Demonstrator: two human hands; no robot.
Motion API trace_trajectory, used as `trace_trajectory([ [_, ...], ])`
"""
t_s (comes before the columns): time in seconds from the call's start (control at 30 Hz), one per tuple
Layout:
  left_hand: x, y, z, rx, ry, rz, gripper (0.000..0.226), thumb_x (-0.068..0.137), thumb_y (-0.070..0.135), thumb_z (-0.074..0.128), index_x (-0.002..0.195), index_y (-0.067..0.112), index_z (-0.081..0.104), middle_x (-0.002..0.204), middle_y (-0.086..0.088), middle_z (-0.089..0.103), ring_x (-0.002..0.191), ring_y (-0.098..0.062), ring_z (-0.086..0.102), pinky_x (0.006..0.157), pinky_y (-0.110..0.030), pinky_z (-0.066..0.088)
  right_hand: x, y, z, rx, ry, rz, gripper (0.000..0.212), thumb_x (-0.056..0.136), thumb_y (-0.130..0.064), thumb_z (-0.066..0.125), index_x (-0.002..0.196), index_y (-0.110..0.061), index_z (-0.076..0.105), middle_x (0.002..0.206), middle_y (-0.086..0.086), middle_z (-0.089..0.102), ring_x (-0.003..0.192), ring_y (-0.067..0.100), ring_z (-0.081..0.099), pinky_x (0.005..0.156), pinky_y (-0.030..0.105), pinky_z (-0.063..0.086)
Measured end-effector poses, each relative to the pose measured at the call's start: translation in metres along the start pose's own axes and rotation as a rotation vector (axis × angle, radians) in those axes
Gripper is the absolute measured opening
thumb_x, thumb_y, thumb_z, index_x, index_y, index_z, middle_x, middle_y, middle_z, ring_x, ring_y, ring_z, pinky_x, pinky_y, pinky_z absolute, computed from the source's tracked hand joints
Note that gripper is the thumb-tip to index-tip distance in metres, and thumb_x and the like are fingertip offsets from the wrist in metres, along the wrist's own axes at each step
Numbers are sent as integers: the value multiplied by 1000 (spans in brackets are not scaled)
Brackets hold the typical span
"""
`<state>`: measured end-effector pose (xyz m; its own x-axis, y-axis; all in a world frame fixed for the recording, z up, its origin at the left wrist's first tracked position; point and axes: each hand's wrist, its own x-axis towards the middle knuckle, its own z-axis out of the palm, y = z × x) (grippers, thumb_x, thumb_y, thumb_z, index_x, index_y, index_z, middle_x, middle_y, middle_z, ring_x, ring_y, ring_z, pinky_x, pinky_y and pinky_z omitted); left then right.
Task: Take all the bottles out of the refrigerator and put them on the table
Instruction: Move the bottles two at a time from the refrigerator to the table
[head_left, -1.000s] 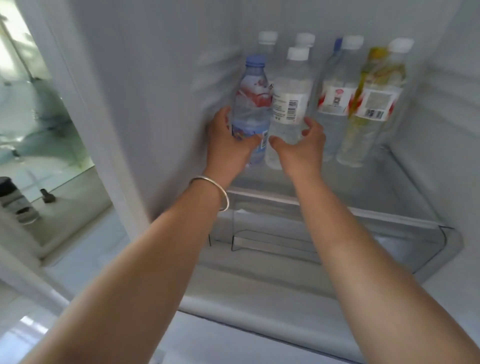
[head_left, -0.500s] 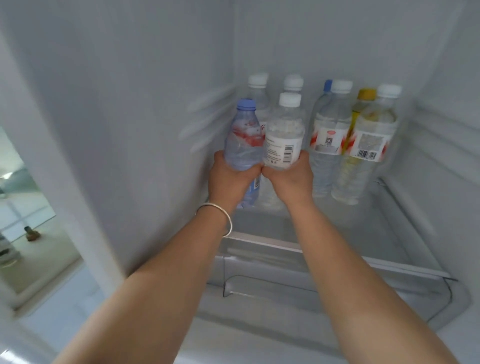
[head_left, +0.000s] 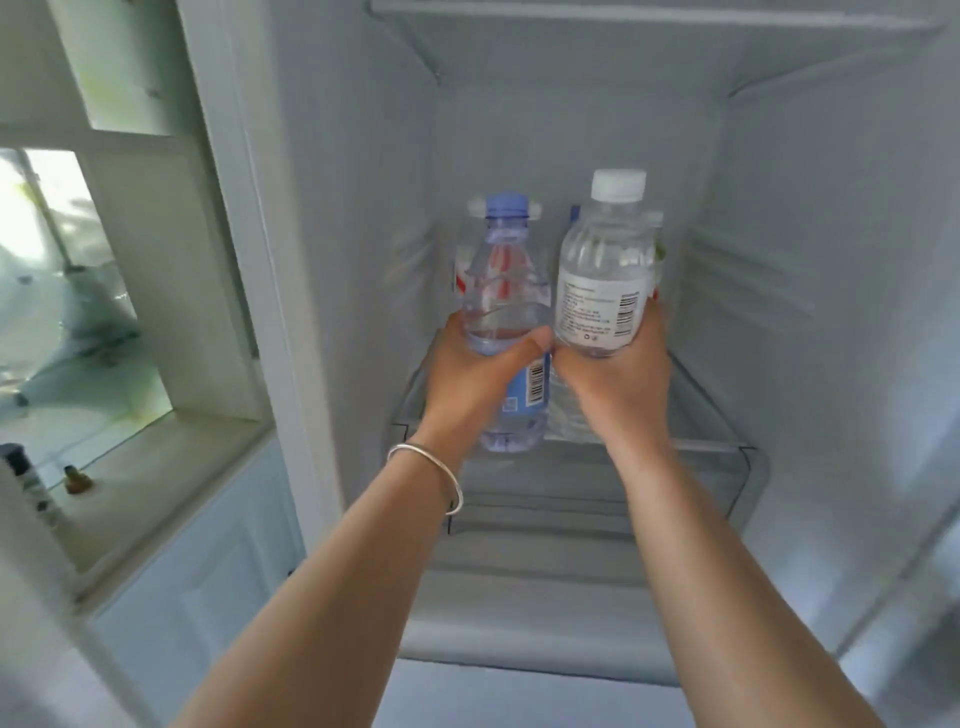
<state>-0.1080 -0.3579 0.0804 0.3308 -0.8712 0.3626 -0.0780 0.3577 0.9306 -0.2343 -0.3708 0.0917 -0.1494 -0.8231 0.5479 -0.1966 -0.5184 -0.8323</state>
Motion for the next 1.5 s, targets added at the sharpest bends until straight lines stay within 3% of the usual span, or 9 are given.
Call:
trace_trajectory([
  [0.17,-81,1,-24,-57,-138,-107,65,49,51,77,104,23,59,93,1,73,83,-15,73,79,-36,58,-97,-21,-26,-76,132,33,55,62,-18,85,101,-26,48,85,-17,64,78,-6,63,63,12,49],
  [0.37,-191,0,-48,-126,-419,-229,58,52,45,75,102,17,62,88,-3,73,73,-16,72,69,-31,58,-220,-47,-75,-154,190,234,48,66,-20,83,91,-37,45,79,-21,61,69,-12,61,55,5,45],
  [0.53,-284,7,-36,-140,-585,-290,51,58,45,75,100,19,62,88,-2,73,75,-18,72,67,-31,57,-310,-66,-138,-203,302,409,45,63,-27,81,96,-37,51,85,-14,67,80,5,66,69,27,53],
  [0.7,-387,32,3,-138,-761,-296,53,54,49,76,99,23,64,94,-2,75,83,-21,73,80,-40,58,-399,-94,-226,-215,435,494,51,67,-18,78,111,-23,52,90,-7,68,83,13,68,68,31,56],
  [0.97,-580,87,80,-176,-937,-338,48,70,32,80,110,13,62,95,-4,75,83,-20,74,72,-29,58,-544,-159,-394,-318,707,569,46,69,-21,77,104,-27,47,79,-15,60,71,-2,58,52,15,39],
  [1.03,-630,98,102,-160,-1001,-354,61,63,43,81,112,13,61,100,-7,74,84,-19,73,73,-29,59,-582,-177,-433,-343,785,608,47,71,-22,76,106,-25,45,77,-17,56,68,-2,55,48,10,38],
  [1.13,-696,113,131,-148,-1077,-396,72,51,55,77,110,18,60,101,-5,73,87,-21,73,83,-41,58,-627,-198,-483,-380,882,662,48,71,-24,75,109,-23,47,78,-17,54,69,2,54,52,13,36],
  [1.3,-775,133,180,-156,-1176,-413,35,66,41,78,94,30,60,89,4,73,75,-11,73,77,-34,58,-669,-217,-552,-459,993,691,52,68,-27,78,110,-20,47,79,-17,53,76,9,57,56,19,41],
  [1.5,-816,137,248,-159,-1231,-421,45,71,37,78,108,16,62,94,-4,74,79,-17,73,77,-34,58,-679,-206,-624,-502,1054,740,49,68,-29,77,102,-24,42,79,-17,51,75,9,57,62,22,44],
])
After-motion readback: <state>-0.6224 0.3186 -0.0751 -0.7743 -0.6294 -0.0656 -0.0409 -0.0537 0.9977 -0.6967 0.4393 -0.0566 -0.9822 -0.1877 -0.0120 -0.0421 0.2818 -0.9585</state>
